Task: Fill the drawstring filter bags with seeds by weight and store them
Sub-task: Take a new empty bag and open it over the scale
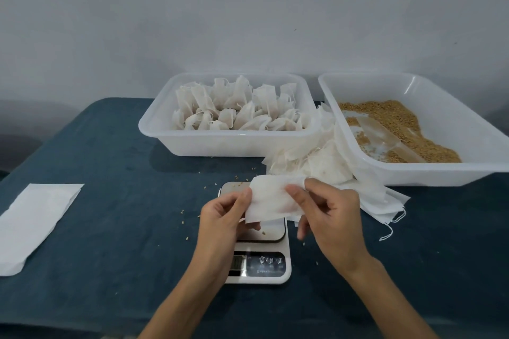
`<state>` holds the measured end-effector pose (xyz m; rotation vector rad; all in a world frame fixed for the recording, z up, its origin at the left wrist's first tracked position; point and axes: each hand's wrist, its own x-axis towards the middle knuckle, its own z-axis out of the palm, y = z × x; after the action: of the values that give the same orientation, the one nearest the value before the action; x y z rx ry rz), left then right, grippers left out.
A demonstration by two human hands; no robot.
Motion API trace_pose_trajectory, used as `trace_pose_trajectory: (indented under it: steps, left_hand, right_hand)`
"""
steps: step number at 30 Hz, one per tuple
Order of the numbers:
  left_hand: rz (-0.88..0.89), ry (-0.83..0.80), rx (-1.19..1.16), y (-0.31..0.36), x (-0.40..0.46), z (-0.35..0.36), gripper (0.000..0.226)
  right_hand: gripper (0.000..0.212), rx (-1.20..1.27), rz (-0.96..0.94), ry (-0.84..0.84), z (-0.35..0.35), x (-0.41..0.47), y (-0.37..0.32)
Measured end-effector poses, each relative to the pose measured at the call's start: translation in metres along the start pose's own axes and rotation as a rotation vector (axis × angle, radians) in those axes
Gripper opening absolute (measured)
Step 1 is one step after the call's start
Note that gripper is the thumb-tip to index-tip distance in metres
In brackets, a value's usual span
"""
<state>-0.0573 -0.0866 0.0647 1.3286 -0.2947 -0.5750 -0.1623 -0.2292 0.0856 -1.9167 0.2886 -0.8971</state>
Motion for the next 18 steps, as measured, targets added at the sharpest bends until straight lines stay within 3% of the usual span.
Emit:
trace_pose_trajectory:
  steps: [2,4,6,8,11,14,18]
  left_hand:
    - [0.11,0.078,0.111,-0.003,-0.001,-0.001,0.018]
    - [0.332,0.087,0.383,-0.002,-0.004,-0.004,0.047]
    - [0.514,-0.099,0.66,-0.001,-0.003,-0.003,0.082]
    - [0.545,-0.272,0.794,-0.004,0.002,0.007,0.093]
    - [0.503,-0.279,0.712,0.0,0.013,0.018,0.068]
    - [0.494,-0.29,0.602,0.003,0.022,0.016,0.05]
    - [0.412,-0.326,0.487,0.007,0.026,0.022,0.049]
  right_hand:
    - [0.049,-0.043,0.007,-0.008,-0.001,0.004,-0.001]
    - [0.052,-0.108,0.03,-0.035,-0.002,0.009,-0.003]
    - [0.052,-0.2,0.037,-0.089,-0.001,0.015,-0.004]
    - [0.05,-0.251,0.043,-0.158,0.002,0.021,-0.007]
    - [0.049,-0.282,0.049,-0.279,0.003,0.029,-0.018]
    - [0.079,-0.342,0.094,-0.408,-0.008,0.043,-0.032]
    - [0.115,-0.418,0.164,-0.598,-0.013,0.066,-0.051]
